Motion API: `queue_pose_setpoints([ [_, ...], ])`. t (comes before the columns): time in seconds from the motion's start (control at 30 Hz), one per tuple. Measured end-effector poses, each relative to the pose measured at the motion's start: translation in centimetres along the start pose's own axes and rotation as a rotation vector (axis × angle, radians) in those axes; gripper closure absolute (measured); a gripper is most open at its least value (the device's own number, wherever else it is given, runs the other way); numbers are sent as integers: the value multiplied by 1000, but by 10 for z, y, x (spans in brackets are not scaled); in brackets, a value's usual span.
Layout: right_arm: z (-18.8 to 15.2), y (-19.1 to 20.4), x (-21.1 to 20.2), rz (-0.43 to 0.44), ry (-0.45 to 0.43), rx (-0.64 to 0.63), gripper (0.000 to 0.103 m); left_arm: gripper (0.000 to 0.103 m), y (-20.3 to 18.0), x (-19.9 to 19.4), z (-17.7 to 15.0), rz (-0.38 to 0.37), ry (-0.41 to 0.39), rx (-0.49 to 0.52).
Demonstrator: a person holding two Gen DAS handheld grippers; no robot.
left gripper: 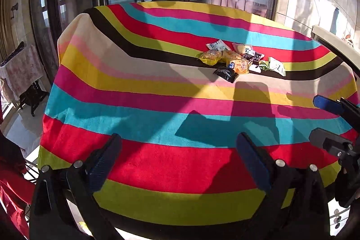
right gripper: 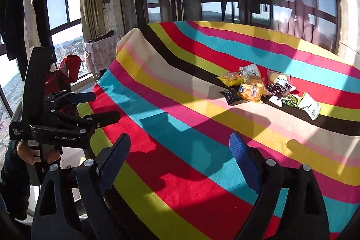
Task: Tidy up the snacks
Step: 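Move both open tools back to the snack pile, then grasp the black packet with the left tool while the right tool grasps a white-green printed bag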
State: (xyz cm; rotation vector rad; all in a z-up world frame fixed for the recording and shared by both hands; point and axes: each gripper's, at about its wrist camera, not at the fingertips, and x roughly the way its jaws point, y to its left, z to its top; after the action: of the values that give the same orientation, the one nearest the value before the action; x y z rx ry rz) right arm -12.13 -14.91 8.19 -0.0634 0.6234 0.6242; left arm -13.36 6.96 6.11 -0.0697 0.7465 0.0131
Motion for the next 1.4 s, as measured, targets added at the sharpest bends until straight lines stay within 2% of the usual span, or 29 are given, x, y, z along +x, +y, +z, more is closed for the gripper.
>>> queue_pose_setpoints([
  [0.07, 3, -50, 3, -33, 2, 162, 16, 2, -23, 35, 23, -90, 70, -20],
  [0.1, 3, -72, 4, -49, 6, 234, 16, 2, -34, 54, 32, -103, 90, -21],
  [0.17, -2, -115, 7, -99, 21, 354, 16, 2, -57, 90, 45, -61, 123, -17],
  [0.27, 2, -153, 21, -225, 60, 367, 16, 2, -80, 132, 57, -43, 161, -38],
  [0.33, 8, -176, 34, -310, 81, 357, 16, 2, -88, 150, 60, -59, 173, -70],
  [0.4, 13, -200, 51, -367, 106, 359, 16, 2, -92, 158, 59, -45, 190, -90],
  [0.5, 20, -229, 83, -403, 168, 381, 16, 2, -83, 150, 57, -43, 149, -143],
  [0.53, 24, -237, 94, -398, 190, 408, 17, 2, -79, 149, 56, -50, 148, -168],
  [0.6, 34, -246, 106, -394, 174, 450, 17, 2, -74, 151, 55, -54, 153, -203],
  [0.73, 54, -253, 132, -426, 157, 520, 17, 2, -78, 150, 55, -33, 153, -183],
  [0.9, 67, -244, 168, -608, 244, 453, 19, 2, -78, 150, 54, -36, 152, -184],
  [0.93, 67, -239, 173, -640, 263, 421, 24, 2, -77, 150, 54, -42, 149, -189],
  [1.0, 65, -227, 172, -614, 250, 373, 42, 2, -75, 149, 54, -54, 144, -200],
  [1.03, 63, -222, 170, -586, 244, 367, 63, 2, -74, 149, 54, -61, 141, -205],
  [1.07, 59, -219, 164, -541, 243, 382, 79, 2, -73, 149, 54, -66, 139, -209],
  [1.17, 41, -205, 135, -396, 195, 431, 81, 2, -70, 147, 54, -83, 133, -223],
  [1.4, -8, -155, 68, -176, 117, 383, 81, 2, -65, 145, 52, -106, 120, -253],
])
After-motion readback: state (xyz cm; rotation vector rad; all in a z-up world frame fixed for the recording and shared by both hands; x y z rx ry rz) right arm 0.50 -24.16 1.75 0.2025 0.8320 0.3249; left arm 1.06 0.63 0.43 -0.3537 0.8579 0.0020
